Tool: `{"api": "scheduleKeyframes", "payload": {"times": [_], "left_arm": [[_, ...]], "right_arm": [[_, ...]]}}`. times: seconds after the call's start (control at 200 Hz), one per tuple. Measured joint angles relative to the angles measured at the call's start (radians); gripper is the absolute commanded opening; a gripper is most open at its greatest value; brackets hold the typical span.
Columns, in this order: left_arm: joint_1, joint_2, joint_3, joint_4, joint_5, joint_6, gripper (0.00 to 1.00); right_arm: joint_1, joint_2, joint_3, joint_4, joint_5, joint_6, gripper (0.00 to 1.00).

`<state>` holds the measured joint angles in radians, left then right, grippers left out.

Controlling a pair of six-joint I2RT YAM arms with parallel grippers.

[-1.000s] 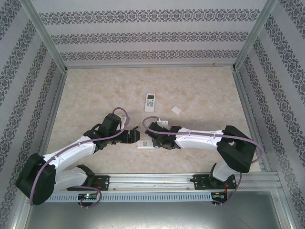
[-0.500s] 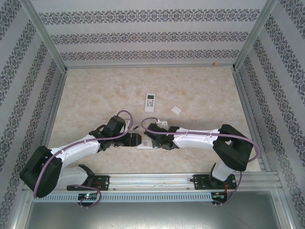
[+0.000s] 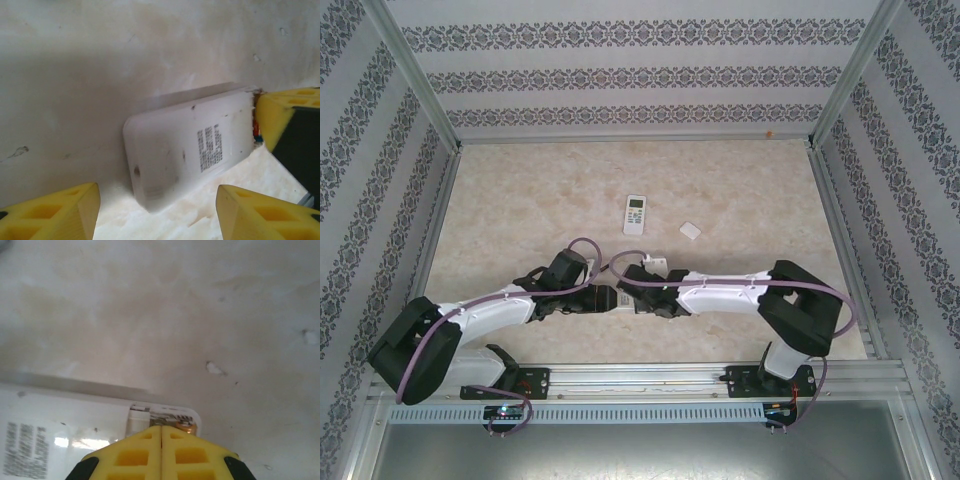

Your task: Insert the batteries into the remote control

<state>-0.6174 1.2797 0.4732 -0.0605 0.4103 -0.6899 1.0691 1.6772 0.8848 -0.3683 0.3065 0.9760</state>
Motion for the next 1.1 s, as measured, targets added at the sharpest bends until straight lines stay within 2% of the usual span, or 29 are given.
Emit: {"api": "scheduleKeyframes", "payload": {"times": [0.305, 0.445, 0.649, 0.829, 1.004, 1.099], "left_arm": [[-0.006, -0.001, -0.008, 0.003, -0.028, -0.026, 0.62], [-0.012, -0.003, -0.019, 0.005, -0.039, -0.031, 0.62], [-0.012, -0.003, -0.019, 0.010, -0.049, -0.034, 0.62], [-0.012, -0.003, -0.019, 0.017, -0.049, -0.034, 0.62], [-0.012, -0.010, -0.019, 0.022, -0.056, -0.034, 0.66], [-0.012, -0.018, -0.020, 0.021, -0.067, -0.034, 0.69]], "right_arm": [[0.022, -0.006, -0.011, 0.011, 0.036, 0.040, 0.07], [0.022, -0.030, -0.013, -0.014, 0.014, 0.005, 0.13], [0.006, -0.113, 0.034, -0.062, -0.018, -0.063, 0.16], [-0.009, -0.188, 0.031, -0.084, 0.008, -0.036, 0.22], [-0.020, -0.159, -0.011, -0.097, 0.006, 0.002, 0.24], [-0.020, -0.108, -0.011, -0.098, -0.008, 0.013, 0.22]]}}
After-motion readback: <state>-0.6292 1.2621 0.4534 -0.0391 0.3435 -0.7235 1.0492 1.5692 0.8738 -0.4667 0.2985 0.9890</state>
